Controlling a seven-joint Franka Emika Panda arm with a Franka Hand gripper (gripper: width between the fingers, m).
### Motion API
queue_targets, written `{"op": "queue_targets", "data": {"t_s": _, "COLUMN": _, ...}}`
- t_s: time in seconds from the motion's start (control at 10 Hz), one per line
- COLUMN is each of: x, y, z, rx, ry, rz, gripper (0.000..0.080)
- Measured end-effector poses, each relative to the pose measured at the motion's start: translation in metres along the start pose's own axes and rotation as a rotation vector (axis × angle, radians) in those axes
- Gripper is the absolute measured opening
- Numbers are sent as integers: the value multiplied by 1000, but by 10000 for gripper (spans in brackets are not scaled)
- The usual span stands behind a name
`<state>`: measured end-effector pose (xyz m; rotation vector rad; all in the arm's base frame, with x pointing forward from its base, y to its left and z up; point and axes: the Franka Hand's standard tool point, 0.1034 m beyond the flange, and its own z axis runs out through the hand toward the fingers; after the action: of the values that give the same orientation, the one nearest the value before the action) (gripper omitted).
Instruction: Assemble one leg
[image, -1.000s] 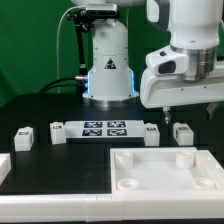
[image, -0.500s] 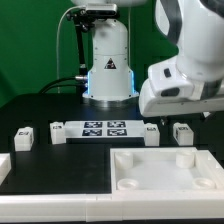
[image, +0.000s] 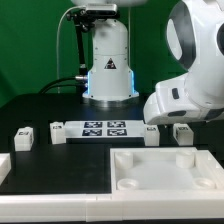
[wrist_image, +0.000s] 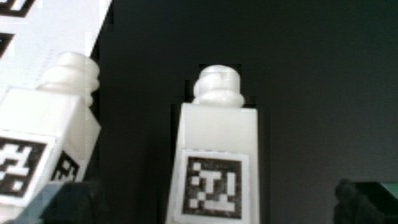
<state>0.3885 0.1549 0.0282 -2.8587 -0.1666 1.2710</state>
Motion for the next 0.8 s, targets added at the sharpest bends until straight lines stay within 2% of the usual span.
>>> {"op": "queue_targets", "data": {"t_s": 0.3, "x": 7, "y": 4, "z": 15, "rx": 6, "ry": 8, "rz": 7, "gripper": 649}}
{"op": "queue_targets", "data": {"t_s": 0.6, "x": 8, "y": 3, "z": 18, "rx": 3, "ry": 13, "rz": 7, "gripper": 649}}
{"op": "queue_targets", "data": {"t_s": 0.8, "x": 8, "y": 2, "z": 17, "rx": 3, "ry": 15, "rz": 6, "gripper": 407}}
